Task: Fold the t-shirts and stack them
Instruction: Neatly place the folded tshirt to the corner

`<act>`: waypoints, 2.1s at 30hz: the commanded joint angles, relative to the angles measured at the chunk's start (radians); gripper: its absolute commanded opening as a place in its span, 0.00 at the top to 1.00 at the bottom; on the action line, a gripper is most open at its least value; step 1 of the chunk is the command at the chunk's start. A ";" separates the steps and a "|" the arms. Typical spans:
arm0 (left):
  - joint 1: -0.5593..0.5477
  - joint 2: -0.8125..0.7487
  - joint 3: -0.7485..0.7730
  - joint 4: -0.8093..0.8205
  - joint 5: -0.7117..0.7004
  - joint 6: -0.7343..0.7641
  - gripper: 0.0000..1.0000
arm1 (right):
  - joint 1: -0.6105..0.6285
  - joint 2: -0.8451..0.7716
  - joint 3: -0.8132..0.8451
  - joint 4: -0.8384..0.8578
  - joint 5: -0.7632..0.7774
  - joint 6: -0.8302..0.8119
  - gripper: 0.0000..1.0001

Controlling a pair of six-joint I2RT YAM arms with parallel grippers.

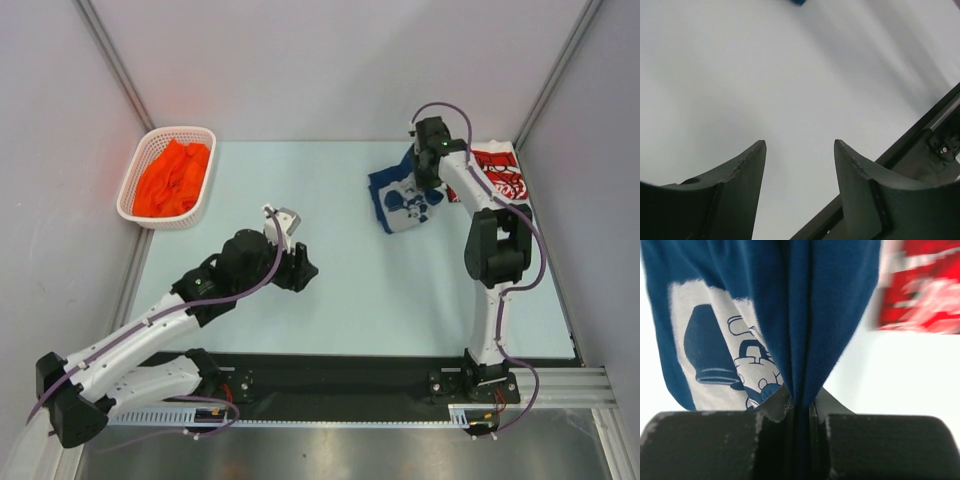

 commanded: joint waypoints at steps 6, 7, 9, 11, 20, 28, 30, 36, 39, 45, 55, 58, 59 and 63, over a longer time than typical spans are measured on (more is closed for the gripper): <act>0.067 -0.036 -0.022 -0.039 0.106 -0.007 0.38 | -0.066 0.052 0.253 -0.021 0.197 -0.195 1.00; 0.073 -0.032 -0.023 -0.039 0.114 -0.010 0.38 | -0.071 0.059 0.290 -0.021 0.202 -0.203 1.00; 0.087 -0.032 -0.031 -0.036 0.131 -0.004 0.38 | -0.071 0.057 0.298 0.017 0.213 -0.212 1.00; 0.089 -0.024 -0.026 -0.045 0.131 0.008 0.38 | -0.076 0.056 0.300 0.043 0.219 -0.227 1.00; 0.089 -0.016 -0.066 -0.037 0.143 0.033 0.38 | -0.105 0.071 0.398 -0.020 0.274 -0.206 1.00; 0.089 -0.015 -0.092 -0.014 0.179 0.007 0.38 | -0.175 0.045 0.324 0.025 0.233 -0.126 1.00; 0.089 -0.018 -0.097 -0.025 0.176 0.002 0.38 | -0.189 0.054 0.323 0.031 0.233 -0.117 1.00; 0.106 -0.033 -0.121 -0.037 0.176 -0.018 0.38 | -0.215 0.062 0.292 0.086 0.211 -0.114 1.00; 0.118 -0.032 -0.126 -0.040 0.180 -0.023 0.38 | -0.255 0.067 0.298 0.098 0.199 -0.108 1.00; 0.130 -0.012 -0.114 -0.040 0.193 -0.032 0.39 | -0.278 0.097 0.306 0.115 0.174 -0.114 1.00; 0.142 -0.013 -0.121 -0.062 0.202 -0.038 0.39 | -0.301 0.185 0.333 0.145 0.213 -0.155 1.00; 0.144 -0.021 -0.123 -0.080 0.185 -0.044 0.39 | -0.306 0.217 0.369 0.143 0.223 -0.154 1.00; 0.144 -0.021 -0.123 -0.082 0.179 -0.044 0.39 | -0.307 0.221 0.373 0.143 0.226 -0.155 1.00; 0.145 -0.006 -0.118 -0.079 0.176 -0.046 0.39 | -0.323 0.241 0.389 0.143 0.233 -0.157 1.00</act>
